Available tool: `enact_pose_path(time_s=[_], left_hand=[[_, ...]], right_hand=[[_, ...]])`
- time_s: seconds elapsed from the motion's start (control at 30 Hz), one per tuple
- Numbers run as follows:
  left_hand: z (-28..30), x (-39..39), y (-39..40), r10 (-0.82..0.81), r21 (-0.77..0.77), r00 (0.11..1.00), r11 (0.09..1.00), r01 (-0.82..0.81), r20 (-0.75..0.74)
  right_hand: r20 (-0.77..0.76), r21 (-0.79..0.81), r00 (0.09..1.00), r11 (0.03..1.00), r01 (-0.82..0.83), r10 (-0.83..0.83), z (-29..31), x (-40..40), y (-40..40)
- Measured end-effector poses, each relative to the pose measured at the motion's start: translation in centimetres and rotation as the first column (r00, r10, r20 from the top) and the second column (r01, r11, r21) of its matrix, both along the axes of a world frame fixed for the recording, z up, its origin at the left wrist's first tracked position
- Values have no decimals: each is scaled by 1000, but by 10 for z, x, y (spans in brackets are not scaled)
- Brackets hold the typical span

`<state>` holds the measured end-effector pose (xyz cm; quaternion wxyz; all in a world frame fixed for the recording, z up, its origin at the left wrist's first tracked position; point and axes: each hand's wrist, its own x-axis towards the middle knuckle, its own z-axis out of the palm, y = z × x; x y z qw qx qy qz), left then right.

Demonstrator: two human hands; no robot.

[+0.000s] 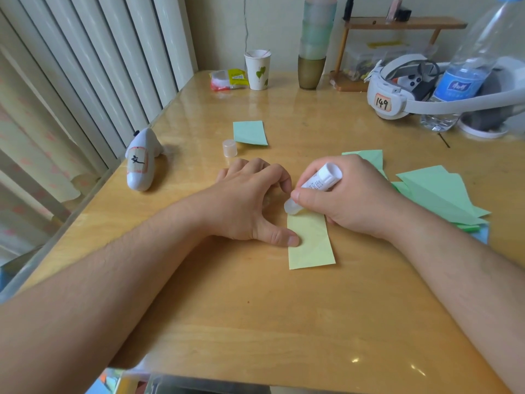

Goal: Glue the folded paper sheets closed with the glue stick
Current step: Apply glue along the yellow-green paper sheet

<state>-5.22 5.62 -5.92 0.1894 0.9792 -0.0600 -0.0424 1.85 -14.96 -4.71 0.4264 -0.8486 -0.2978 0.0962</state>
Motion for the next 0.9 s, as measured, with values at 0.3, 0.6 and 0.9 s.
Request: enact_pose_path(time_s=[0.3,0.6,0.9], left_hand=[[1,0,1,-1,5,1000,1000,1,7],[1,0,0,1,7,1000,1000,-1,5],[3,-2,2,15,-30,1000,999,-15,-7]], right_hand=[[116,-175,993,983,53,-33,14,4,-23],[84,-99,993,991,93,-85,12,9,-24],[1,179,999,983,32,-32,8,5,-7]])
